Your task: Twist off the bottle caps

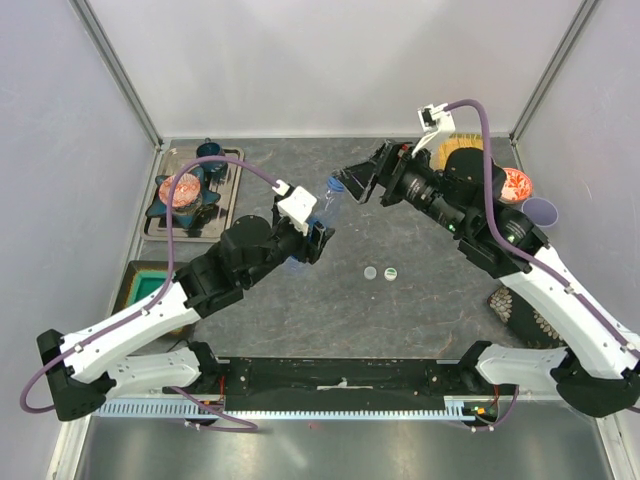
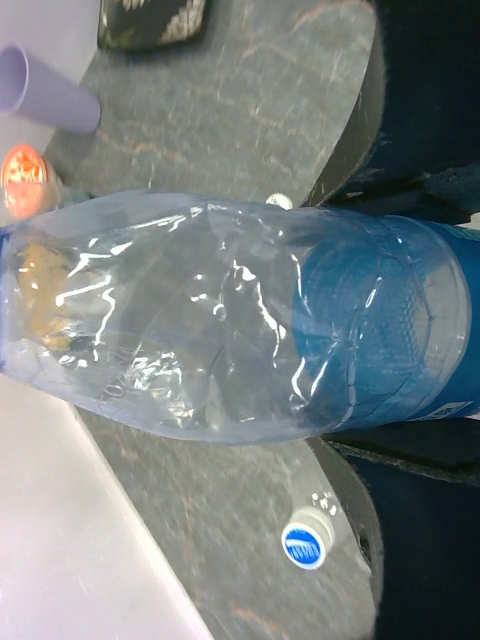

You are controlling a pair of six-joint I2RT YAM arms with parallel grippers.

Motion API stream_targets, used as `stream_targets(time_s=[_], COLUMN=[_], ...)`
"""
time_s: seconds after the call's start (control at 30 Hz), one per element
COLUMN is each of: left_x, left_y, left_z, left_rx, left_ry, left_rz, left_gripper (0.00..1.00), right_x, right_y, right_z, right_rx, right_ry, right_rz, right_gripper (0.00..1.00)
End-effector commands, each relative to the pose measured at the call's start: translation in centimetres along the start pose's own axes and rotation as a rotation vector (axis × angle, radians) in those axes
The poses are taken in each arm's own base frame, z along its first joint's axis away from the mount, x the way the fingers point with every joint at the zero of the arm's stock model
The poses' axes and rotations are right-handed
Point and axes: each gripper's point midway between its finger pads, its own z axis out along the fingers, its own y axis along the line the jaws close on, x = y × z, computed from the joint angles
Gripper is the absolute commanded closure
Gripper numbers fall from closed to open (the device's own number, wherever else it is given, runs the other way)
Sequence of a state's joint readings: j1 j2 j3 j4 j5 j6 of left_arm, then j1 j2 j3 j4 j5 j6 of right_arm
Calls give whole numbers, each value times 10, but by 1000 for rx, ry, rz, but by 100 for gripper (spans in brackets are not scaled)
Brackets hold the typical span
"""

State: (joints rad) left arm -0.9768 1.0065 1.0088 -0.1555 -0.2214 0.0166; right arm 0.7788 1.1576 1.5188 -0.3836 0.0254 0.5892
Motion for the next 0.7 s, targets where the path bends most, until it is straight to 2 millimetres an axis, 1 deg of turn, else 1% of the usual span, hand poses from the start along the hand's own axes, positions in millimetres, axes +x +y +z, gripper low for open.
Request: stream_targets(time_s=[0.0, 0.33, 0.53, 0.57, 0.67], left_x=[-13, -9, -9, -9, -9], left_y=[27, 22, 22, 23, 23], left_z=[1, 2, 1, 0, 1], left_rx=[-168, -163, -165, -167, -165], left_ry=[-52, -46, -46, -47, -46], left_rz=[57, 65, 72, 71, 71], left_gripper=[61, 61, 61, 61, 61], right_x=[-4, 10, 18, 19, 22], right_y=[-8, -15, -16, -16, -18], right_z=[10, 39, 46, 46, 46], right_rx=[48, 62, 56, 53, 55], right_ry=[-33, -3, 12, 16, 18], right_rz=[40, 49, 50, 50, 51], right_gripper=[11, 15, 26, 30, 36])
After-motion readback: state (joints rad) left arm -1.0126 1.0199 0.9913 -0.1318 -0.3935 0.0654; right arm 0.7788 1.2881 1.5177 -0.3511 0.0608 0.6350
